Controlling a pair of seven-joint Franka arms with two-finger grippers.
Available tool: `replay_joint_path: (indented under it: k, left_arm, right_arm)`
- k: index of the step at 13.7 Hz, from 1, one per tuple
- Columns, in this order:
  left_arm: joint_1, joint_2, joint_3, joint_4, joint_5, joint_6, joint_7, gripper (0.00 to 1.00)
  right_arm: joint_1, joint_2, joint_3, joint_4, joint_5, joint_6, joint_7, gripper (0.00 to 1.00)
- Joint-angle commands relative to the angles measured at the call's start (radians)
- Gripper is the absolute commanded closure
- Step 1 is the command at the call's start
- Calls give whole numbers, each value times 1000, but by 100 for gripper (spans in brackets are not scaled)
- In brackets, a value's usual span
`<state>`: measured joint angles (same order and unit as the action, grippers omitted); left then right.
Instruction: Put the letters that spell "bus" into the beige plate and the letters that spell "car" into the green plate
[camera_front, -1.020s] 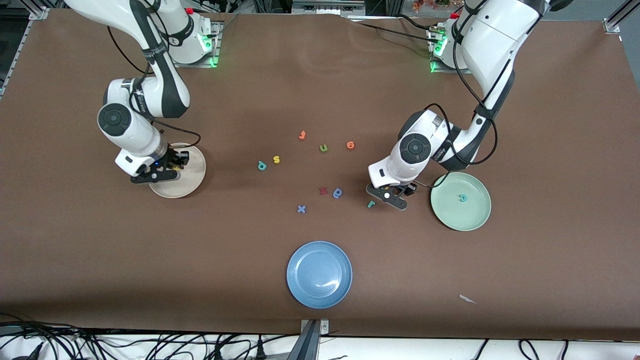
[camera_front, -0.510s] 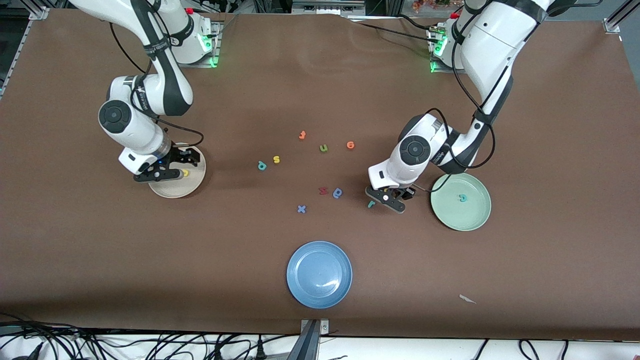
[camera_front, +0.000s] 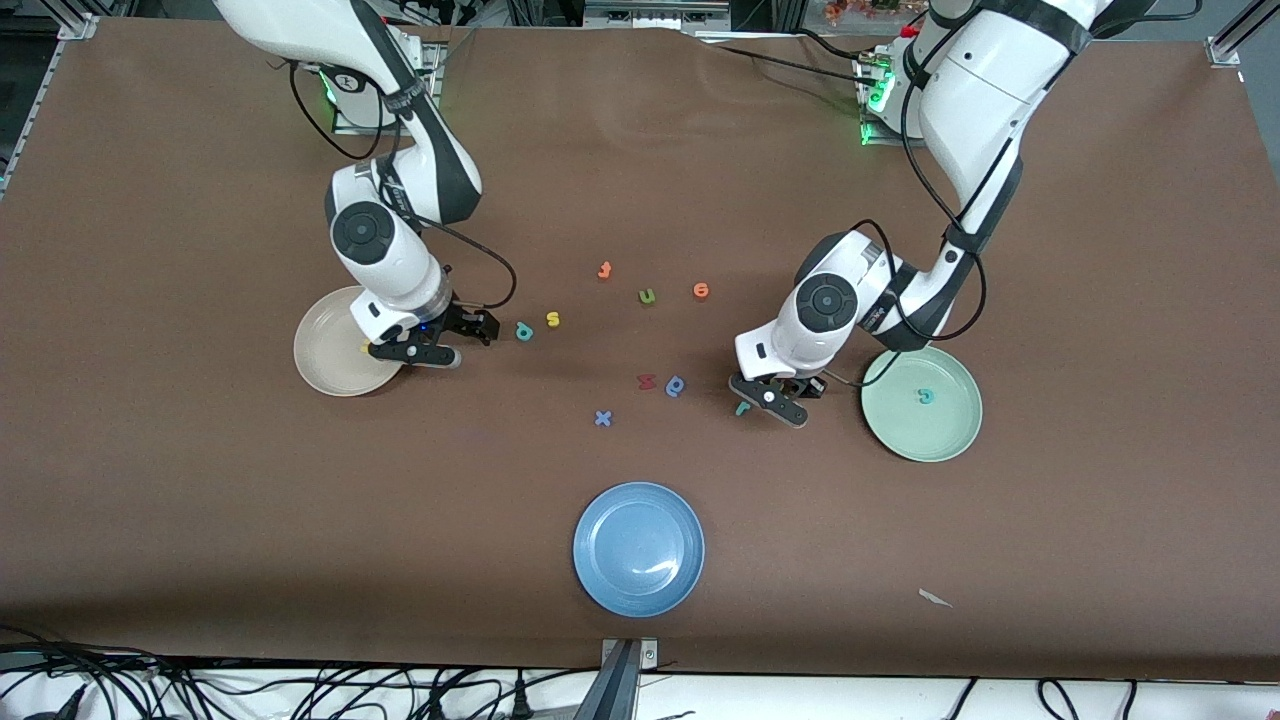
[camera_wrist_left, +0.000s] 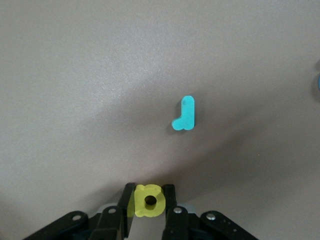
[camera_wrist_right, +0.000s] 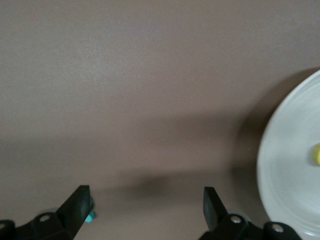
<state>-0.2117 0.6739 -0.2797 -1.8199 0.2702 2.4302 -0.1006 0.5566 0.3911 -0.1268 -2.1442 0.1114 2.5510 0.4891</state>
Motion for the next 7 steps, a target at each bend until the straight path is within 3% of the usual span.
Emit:
replay_joint_path:
  k: [1,4,7]
  left_arm:
    - [18,-43,1,11,29,-40,7,100]
    - [79,-112,2,24,29,-146,115,100]
    - [191,-134,2,19,29,-157,253,97]
  right_arm:
    - [28,67,16,76,13,17,127,0]
    - [72,115,26,136,13,14,210,0]
    - [86,134,26,133,14,12,229,1]
